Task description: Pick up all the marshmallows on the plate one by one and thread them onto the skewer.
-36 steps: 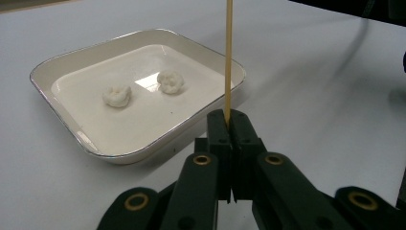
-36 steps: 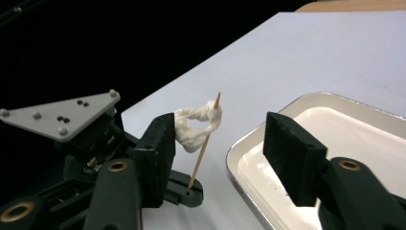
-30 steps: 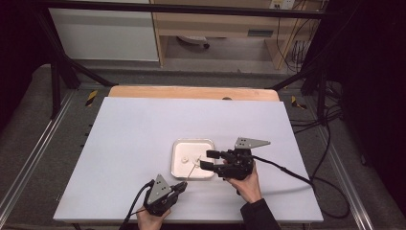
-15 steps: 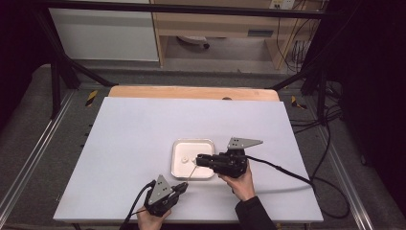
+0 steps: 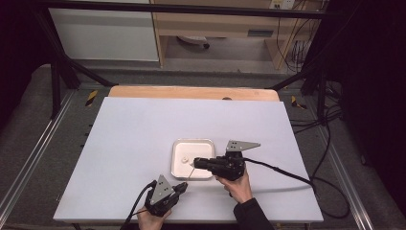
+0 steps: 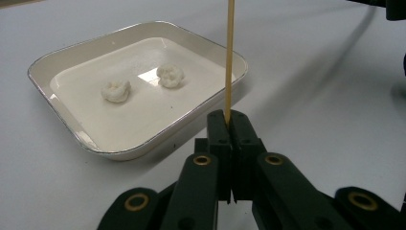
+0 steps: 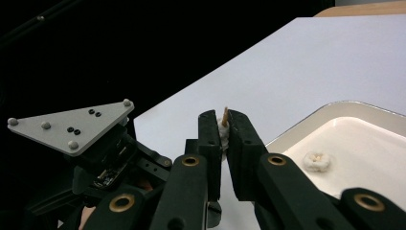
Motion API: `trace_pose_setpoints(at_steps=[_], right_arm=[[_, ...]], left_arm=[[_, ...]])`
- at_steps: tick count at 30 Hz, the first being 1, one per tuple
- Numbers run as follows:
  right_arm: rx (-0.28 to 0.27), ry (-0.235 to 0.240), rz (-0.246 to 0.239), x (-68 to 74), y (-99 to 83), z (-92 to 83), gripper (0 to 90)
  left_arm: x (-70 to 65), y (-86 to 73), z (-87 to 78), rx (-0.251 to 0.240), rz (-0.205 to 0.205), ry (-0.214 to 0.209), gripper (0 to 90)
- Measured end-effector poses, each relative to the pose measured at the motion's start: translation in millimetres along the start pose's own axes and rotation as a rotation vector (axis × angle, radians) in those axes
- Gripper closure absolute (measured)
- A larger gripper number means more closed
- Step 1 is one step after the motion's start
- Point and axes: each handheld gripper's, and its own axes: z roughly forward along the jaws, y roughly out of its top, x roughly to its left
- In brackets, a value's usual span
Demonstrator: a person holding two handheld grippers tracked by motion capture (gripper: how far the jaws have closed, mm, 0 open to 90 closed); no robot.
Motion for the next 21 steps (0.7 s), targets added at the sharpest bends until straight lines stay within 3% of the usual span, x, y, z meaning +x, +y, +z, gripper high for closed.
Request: trace_pose_setpoints(at_steps=[21], right_arm=[[0.005, 0.008, 0.015, -1.3, -10.2, 2.9, 85.3]], left_arm=[[-0.8, 0.8, 2.2, 0.024, 0.01, 0.005, 89.0]])
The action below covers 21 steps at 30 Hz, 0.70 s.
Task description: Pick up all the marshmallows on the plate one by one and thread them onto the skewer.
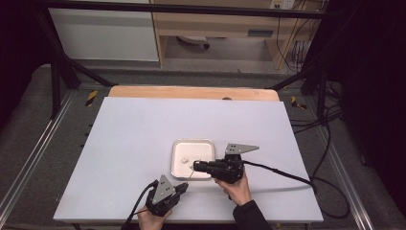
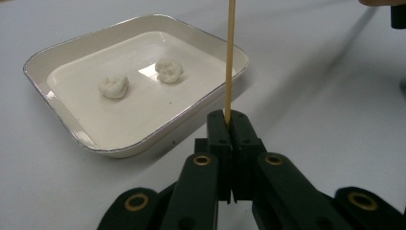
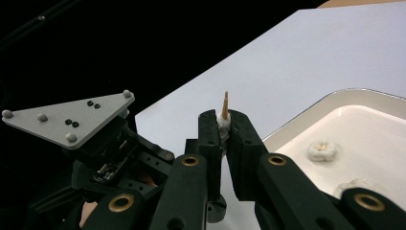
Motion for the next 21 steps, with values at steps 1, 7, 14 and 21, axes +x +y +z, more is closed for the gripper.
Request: trace_pose_setpoints(at_steps=[1, 7, 14, 21], right_arm=[[0.0, 0.003, 0.002, 0.1, -1.1, 0.7, 85.4], [0.117, 0.02, 0.027, -3.1, -18.5, 17.5, 83.5], [0.129, 0.007, 0.013, 0.0, -17.3, 23.4, 81.2], [0.12, -0.047, -0.015, 3.1, -10.7, 15.5, 52.4]], left_arm=[[-0.1, 0.0, 0.2, 0.001, -0.002, -0.001, 89.0], [1.2, -0.7, -2.2, -0.029, -0.011, -0.016, 88.9], [3.9, -1.2, -3.4, -0.044, -0.034, -0.024, 88.9], [5.4, -2.0, -5.5, -0.067, -0.047, -0.026, 88.9]])
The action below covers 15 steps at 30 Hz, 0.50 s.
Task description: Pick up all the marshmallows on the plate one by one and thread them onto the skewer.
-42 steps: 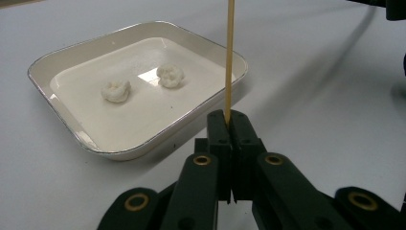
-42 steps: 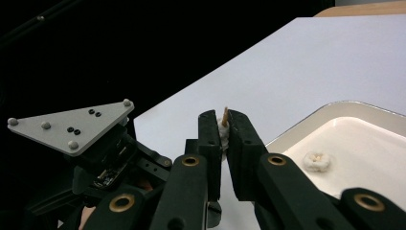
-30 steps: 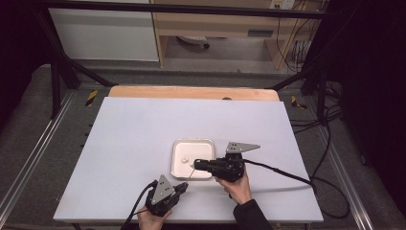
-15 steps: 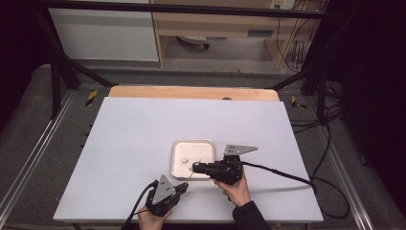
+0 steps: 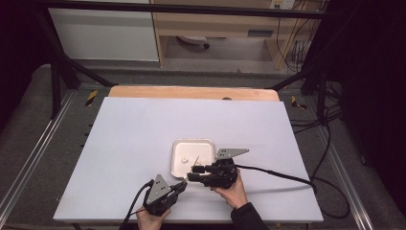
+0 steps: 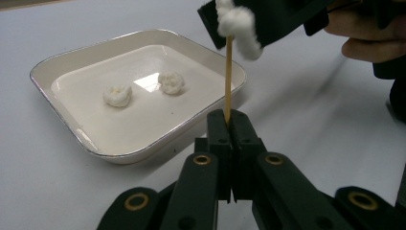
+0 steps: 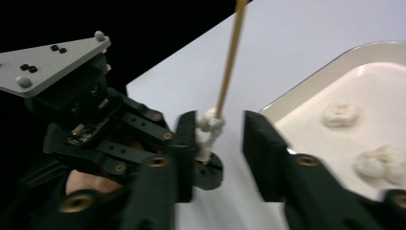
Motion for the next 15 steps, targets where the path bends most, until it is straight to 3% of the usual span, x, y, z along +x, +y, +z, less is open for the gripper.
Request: trace_pose_setpoints(at_steps=[6, 9, 15], right_arm=[[-0.048, -0.05, -0.079, 4.3, 10.8, -18.9, 37.6], [-0.059, -0.081, -0.105, 3.4, 14.6, -26.7, 36.6], [-0.018, -0.154, -0.142, -2.7, 14.5, -26.7, 35.0]], left_arm=[[0.7, -0.1, -0.9, -0.003, -0.012, 0.006, 88.9], [1.6, -0.3, -2.6, -0.009, -0.016, 0.006, 88.9], [6.2, -2.5, -9.4, -0.014, -0.029, 0.025, 88.9]])
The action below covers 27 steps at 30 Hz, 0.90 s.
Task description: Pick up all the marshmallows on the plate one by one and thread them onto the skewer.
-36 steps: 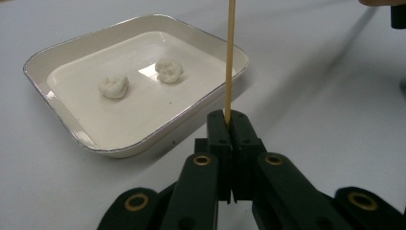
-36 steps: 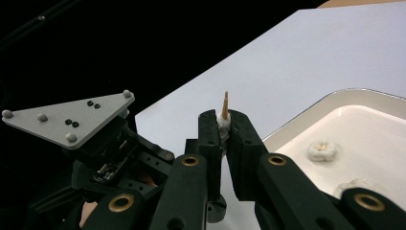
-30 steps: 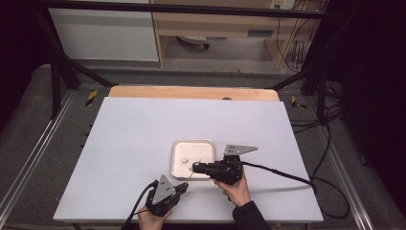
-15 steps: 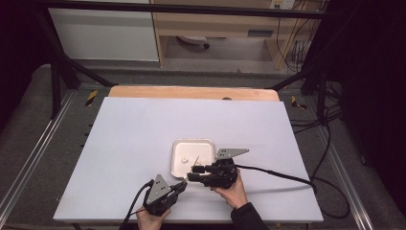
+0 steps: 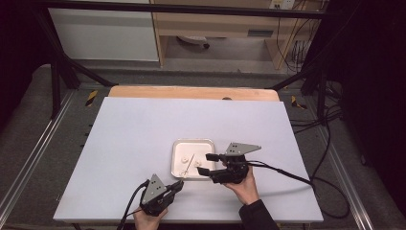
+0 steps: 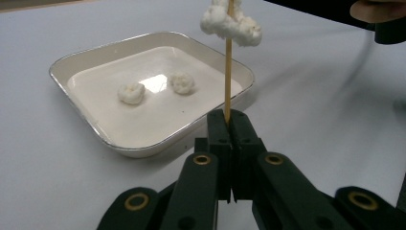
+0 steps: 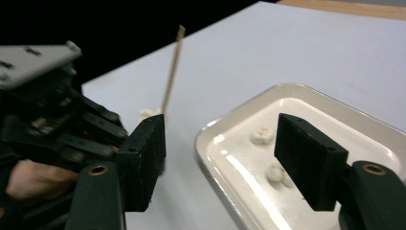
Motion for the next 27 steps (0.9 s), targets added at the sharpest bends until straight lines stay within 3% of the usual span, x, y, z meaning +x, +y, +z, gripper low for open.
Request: trace_pose_setpoints(at_steps=[6, 7, 9, 10, 11, 15, 18, 27], right_arm=[[0.077, -0.082, -0.014, -12.2, -2.2, 19.1, 36.9], [0.123, -0.107, -0.035, -16.1, -3.3, 28.5, 39.1], [0.143, -0.116, -0.04, -17.9, -4.2, 33.4, 40.3], [0.185, -0.136, -0.055, -20.3, -6.1, 43.5, 42.2], [0.185, -0.136, -0.055, -20.3, -6.1, 43.5, 42.2], [0.27, -0.161, -0.094, -26.9, -11.3, 61.6, 46.3], [0.299, -0.186, -0.113, -33.1, -15.1, 67.7, 50.0], [0.296, -0.174, -0.163, -32.7, -18.7, 70.0, 67.3]], left_arm=[[4.5, -0.7, -6.0, -0.01, -0.016, 0.019, 88.9], [4.8, -0.7, -6.2, -0.009, -0.017, 0.021, 88.8], [5.4, -0.8, -6.3, -0.003, -0.019, 0.025, 88.8], [5.6, -0.9, -6.2, 0.0, -0.02, 0.027, 88.8], [5.8, -1.0, -6.1, 0.004, -0.021, 0.027, 88.8], [6.4, -1.4, -5.2, 0.014, -0.027, 0.026, 88.8], [6.8, -1.5, -4.5, 0.021, -0.029, 0.023, 88.8], [6.8, -1.4, -3.0, 0.027, -0.036, 0.016, 88.7]])
